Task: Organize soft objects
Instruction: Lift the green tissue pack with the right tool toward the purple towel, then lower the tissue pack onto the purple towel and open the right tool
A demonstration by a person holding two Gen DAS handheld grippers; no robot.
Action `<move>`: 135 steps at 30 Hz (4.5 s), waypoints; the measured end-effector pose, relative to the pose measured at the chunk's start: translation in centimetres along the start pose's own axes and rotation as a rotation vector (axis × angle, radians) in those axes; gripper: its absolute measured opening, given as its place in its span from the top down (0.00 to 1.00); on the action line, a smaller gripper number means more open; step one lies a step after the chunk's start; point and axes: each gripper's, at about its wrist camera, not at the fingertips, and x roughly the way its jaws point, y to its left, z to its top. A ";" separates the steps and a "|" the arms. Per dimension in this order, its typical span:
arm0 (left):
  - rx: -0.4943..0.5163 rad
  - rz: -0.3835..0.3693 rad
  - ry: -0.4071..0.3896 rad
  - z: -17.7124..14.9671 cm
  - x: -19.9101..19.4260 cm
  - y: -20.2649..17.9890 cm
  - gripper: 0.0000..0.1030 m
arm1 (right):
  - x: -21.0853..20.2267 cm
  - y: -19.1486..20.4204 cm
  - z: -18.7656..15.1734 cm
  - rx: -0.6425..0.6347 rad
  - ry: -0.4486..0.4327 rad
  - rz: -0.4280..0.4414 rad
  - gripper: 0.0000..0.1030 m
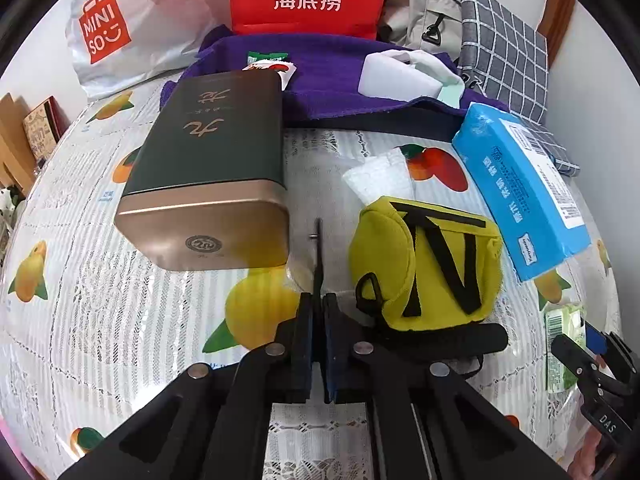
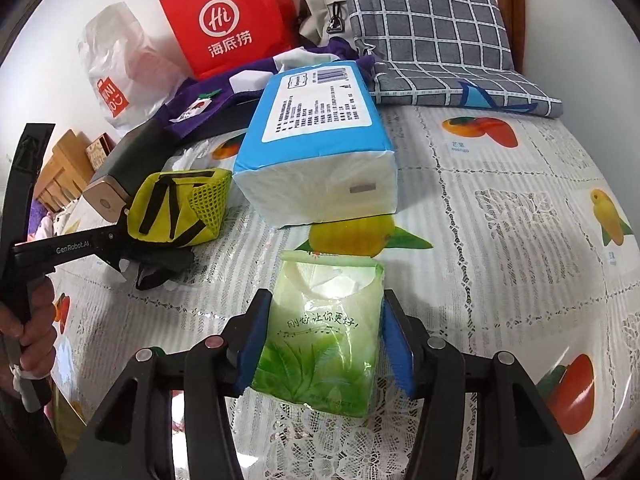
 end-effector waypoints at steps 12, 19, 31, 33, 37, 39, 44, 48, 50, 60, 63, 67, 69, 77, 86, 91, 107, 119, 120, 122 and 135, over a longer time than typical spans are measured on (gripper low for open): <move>-0.079 0.014 -0.013 -2.4 -2.4 3.4 0.96 | 0.2 1.2 -0.6 -0.071 0.038 -0.047 0.31; -0.120 -0.001 -0.022 -3.1 -3.3 5.0 0.96 | -0.1 2.0 -0.7 -0.101 0.025 -0.104 0.50; -0.139 -0.024 -0.060 -3.2 -5.7 5.5 0.96 | -3.5 2.0 0.4 -0.075 -0.034 -0.080 0.51; -0.144 -0.021 -0.069 -3.0 -6.3 5.5 0.96 | -4.1 2.1 0.8 -0.067 -0.046 -0.065 0.51; -0.150 -0.021 -0.085 -2.5 -7.3 5.7 0.96 | -5.0 2.4 1.8 -0.064 -0.066 -0.060 0.50; -0.151 -0.019 -0.091 -2.2 -7.7 5.6 0.96 | -5.4 2.5 2.4 -0.065 -0.077 -0.060 0.50; -0.140 -0.018 -0.111 -1.2 -8.7 5.2 0.96 | -6.6 2.8 3.7 -0.069 -0.108 -0.063 0.51; -0.135 -0.026 -0.129 -0.2 -9.6 4.8 0.96 | -7.6 3.3 4.9 -0.082 -0.135 -0.058 0.50; -0.135 -0.025 -0.134 0.2 -9.8 4.8 0.96 | -8.0 3.6 5.5 -0.090 -0.143 -0.061 0.50; -0.150 -0.022 -0.153 2.2 -10.3 5.6 0.96 | -7.6 4.6 9.0 -0.097 -0.161 -0.031 0.50; -0.161 -0.018 -0.156 3.2 -10.1 6.1 0.96 | -7.2 5.1 10.3 -0.108 -0.169 -0.031 0.50; -0.161 -0.003 -0.155 4.4 -9.7 6.5 0.96 | -6.6 5.5 12.0 -0.124 -0.178 -0.023 0.50; -0.162 0.000 -0.153 5.0 -9.4 6.6 0.96 | -6.0 5.6 12.9 -0.126 -0.179 -0.022 0.50; -0.159 0.017 -0.150 8.1 -8.2 6.9 0.96 | -3.6 4.7 16.0 -0.070 -0.159 0.012 0.50; -0.140 0.033 -0.152 11.6 -7.2 6.8 0.96 | -1.1 4.7 20.1 -0.096 -0.160 -0.003 0.50; -0.134 0.048 -0.155 13.3 -6.7 7.0 0.96 | 0.3 4.6 22.7 -0.102 -0.163 -0.003 0.50; -0.143 0.049 -0.123 18.0 -2.3 7.1 0.96 | 7.3 5.0 27.0 -0.114 -0.063 0.050 0.50; -0.157 0.005 -0.126 22.5 1.8 5.6 0.96 | 12.5 3.9 26.4 -0.148 0.117 0.092 0.50; -0.162 -0.001 -0.129 22.9 2.1 5.5 0.96 | 12.6 3.8 26.3 -0.153 0.121 0.089 0.50; -0.158 -0.012 -0.124 23.4 2.9 5.4 0.96 | 13.2 3.9 26.3 -0.162 0.132 0.075 0.50; -0.126 -0.050 0.019 24.1 9.0 4.9 0.96 | 15.7 2.9 25.9 -0.122 0.180 0.097 0.50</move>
